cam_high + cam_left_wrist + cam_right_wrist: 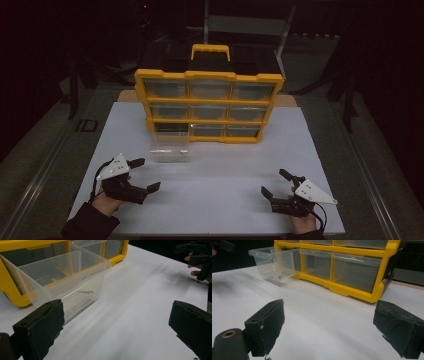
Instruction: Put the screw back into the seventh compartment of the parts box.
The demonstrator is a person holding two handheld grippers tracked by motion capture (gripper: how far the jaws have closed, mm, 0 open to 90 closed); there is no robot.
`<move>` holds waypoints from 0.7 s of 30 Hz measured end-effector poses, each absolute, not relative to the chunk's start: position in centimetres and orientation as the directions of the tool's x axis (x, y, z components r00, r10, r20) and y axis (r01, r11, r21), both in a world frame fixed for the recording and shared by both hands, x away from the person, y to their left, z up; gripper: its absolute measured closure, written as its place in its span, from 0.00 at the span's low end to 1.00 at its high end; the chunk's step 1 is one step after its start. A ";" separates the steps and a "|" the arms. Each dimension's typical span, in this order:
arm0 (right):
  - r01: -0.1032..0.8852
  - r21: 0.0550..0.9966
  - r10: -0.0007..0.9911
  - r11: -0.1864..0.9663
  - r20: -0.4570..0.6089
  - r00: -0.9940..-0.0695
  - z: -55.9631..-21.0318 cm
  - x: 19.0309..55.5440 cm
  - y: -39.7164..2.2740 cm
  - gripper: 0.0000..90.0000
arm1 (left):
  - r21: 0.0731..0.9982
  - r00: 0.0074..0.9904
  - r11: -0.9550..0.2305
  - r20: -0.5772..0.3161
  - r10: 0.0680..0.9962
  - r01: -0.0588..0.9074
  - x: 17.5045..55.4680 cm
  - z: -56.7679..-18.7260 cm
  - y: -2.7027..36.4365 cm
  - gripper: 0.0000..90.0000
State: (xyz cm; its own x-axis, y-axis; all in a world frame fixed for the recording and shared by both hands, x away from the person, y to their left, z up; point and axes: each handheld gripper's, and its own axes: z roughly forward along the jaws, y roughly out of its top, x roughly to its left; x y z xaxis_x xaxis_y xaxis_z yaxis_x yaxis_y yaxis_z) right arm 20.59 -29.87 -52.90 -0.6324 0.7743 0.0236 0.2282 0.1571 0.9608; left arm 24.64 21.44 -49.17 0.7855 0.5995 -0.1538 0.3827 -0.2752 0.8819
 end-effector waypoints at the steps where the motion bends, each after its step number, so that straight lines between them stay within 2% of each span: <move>1: 0.228 0.961 0.774 0.157 0.024 -0.632 -52.9 20.6 -29.9 0.11 | 0.884 0.786 -0.274 -0.152 0.599 0.380 24.5 -49.3 21.5 0.00; 21: 0.234 0.960 0.774 0.156 0.029 -0.633 -53.0 20.6 -29.8 0.11 | 0.901 0.775 -0.222 -0.171 0.608 0.374 22.8 -52.1 22.9 0.00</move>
State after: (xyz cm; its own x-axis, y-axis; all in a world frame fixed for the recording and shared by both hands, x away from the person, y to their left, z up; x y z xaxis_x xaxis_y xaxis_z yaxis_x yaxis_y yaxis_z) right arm 20.60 -29.83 -52.97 -0.6328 0.7738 0.0287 0.2342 0.1559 0.9596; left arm 22.84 22.89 -52.08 0.7749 0.6084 -0.1715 0.3737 -0.2222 0.9005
